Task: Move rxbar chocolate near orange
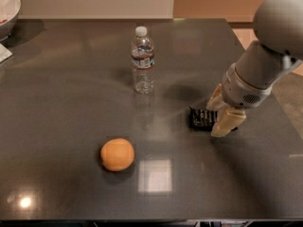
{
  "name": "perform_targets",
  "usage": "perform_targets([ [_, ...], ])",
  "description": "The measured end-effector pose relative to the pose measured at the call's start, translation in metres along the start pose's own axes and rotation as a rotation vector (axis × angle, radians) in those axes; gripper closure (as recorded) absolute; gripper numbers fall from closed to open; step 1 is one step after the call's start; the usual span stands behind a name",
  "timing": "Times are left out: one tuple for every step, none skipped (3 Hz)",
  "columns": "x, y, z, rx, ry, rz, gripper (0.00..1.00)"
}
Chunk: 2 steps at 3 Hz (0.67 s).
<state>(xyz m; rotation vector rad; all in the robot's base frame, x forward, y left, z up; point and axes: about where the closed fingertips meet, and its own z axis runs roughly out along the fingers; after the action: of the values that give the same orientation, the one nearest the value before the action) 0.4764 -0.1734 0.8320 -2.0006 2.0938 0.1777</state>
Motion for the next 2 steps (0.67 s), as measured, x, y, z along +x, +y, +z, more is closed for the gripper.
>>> perform_targets([
  [0.0019,-0.0044,0.0034,-0.008,0.008,0.004,0.65],
  [0.0022,-0.0057,0.004,-0.01,0.013,0.005,0.88],
])
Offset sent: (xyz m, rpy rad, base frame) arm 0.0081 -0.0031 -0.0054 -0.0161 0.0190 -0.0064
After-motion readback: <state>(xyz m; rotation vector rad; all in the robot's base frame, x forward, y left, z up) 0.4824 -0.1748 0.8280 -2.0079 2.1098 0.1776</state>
